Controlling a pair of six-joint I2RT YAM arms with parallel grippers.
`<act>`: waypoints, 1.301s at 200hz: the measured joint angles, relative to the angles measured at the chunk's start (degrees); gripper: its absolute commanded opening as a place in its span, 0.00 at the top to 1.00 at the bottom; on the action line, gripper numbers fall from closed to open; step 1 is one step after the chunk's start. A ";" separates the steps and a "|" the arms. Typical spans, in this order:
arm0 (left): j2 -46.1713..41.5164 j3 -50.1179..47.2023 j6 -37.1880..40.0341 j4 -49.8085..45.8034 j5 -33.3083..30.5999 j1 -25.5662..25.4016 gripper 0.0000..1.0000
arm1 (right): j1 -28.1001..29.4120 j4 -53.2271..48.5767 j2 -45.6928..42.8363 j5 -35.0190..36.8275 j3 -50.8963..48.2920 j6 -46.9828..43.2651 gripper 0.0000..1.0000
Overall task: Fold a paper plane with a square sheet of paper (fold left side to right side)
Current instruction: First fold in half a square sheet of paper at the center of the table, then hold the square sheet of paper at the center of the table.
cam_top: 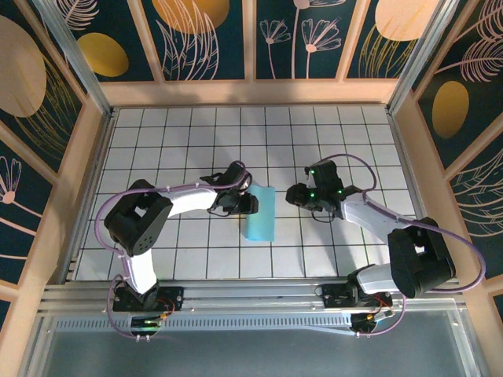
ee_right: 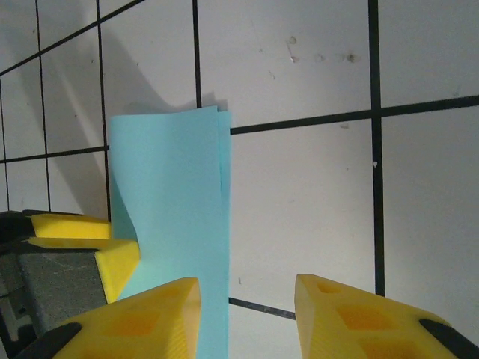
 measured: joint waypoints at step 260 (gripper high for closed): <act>1.62 3.23 1.51 -4.26 -2.95 -1.44 0.51 | 1.57 1.51 3.19 -3.26 -0.48 0.07 0.61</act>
